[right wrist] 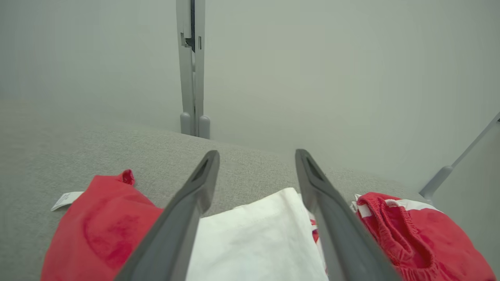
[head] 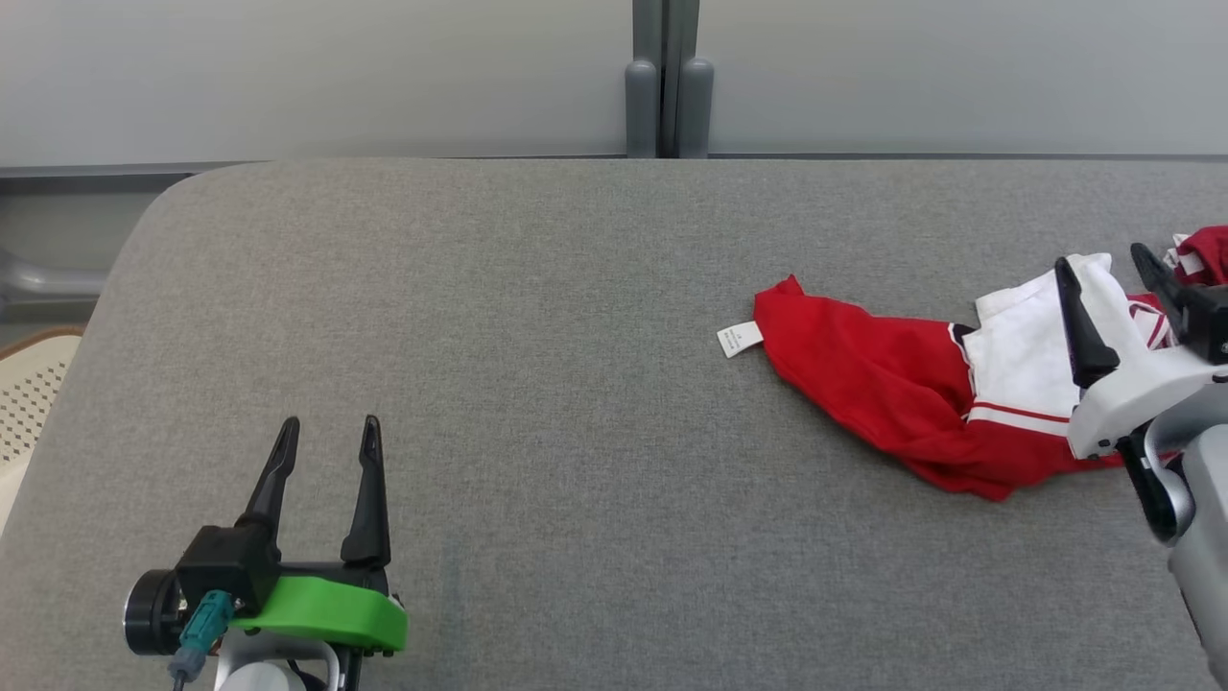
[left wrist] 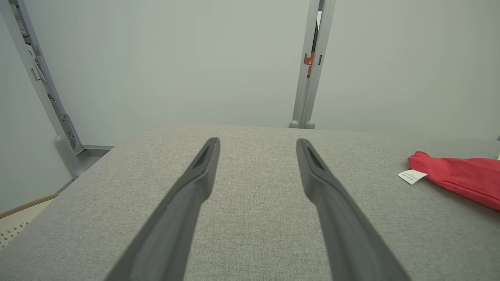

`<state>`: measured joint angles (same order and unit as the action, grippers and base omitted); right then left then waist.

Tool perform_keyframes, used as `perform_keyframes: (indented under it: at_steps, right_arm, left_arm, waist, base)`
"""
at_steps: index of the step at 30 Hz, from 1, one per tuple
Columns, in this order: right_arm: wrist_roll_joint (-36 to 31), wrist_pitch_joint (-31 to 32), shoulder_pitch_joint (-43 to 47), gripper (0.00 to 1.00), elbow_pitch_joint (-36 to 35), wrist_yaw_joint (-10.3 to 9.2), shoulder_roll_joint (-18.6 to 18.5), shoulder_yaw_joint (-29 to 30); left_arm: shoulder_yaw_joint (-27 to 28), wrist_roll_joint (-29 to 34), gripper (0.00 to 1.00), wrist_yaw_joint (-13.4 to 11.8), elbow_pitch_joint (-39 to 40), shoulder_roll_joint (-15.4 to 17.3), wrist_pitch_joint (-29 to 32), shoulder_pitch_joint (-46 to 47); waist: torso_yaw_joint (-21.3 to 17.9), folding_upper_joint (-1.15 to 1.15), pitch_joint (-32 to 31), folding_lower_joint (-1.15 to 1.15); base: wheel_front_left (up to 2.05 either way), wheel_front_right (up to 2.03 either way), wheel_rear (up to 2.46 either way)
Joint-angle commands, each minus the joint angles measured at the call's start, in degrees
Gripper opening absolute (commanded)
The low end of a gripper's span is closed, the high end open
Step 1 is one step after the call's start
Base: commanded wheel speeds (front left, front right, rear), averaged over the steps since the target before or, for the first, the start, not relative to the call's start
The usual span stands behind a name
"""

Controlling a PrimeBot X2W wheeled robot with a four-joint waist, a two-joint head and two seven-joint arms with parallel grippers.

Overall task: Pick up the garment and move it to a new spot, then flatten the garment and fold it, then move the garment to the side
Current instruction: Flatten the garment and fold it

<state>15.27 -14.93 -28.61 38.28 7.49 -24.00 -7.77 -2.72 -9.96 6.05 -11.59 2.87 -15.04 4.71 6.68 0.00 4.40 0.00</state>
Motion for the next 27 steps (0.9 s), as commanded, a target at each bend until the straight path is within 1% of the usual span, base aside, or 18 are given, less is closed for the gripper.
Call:
perform_keyframes:
  at_steps: [1,5,9,14,21,27]
  right_arm:
    - [-0.3,-0.2,1.7,1.0,-3.0,0.01,0.6,0.5]
    - [-0.8,-0.3,6.3,1.0,-11.7,0.01,3.3,1.1]
    - [-1.3,-0.3,11.2,1.0,-18.6,0.01,5.9,1.9]
    - [-1.8,-0.3,18.3,1.0,-25.4,0.01,9.8,4.2]
    - [-3.0,-0.3,24.5,1.0,-30.6,0.01,14.0,6.0]
    - [-3.4,-0.3,25.1,1.0,-32.1,0.01,15.5,6.5]
  left_arm:
    - [0.2,0.1,1.0,-0.2,0.2,0.1,-0.2,-0.7]
    - [0.3,0.0,1.0,-0.3,0.4,0.1,-0.2,-1.0]
    - [0.2,0.0,1.0,-0.3,0.4,0.1,-0.2,-1.1]
    - [0.1,-0.4,1.0,-0.3,0.6,0.1,-0.2,-0.9]
    - [0.2,-0.4,1.0,-0.4,0.2,0.1,-0.2,0.3]
    - [-0.7,0.6,1.0,0.3,-1.1,0.2,-0.2,3.9]
  waist:
    - [-0.4,0.0,-0.3,0.0]
    - [-0.9,0.0,-0.5,0.0]
    - [-1.0,0.0,-0.5,0.0]
    - [-1.0,0.0,-0.2,0.0]
    - [-2.5,0.0,0.9,0.0]
    - [-5.0,0.0,2.3,0.0]
  base:
    - [0.0,0.0,0.0]
    - [0.0,0.0,0.0]
    - [0.0,0.0,0.0]
    - [0.0,0.0,0.0]
    - [0.0,0.0,0.0]
    - [0.0,0.0,0.0]
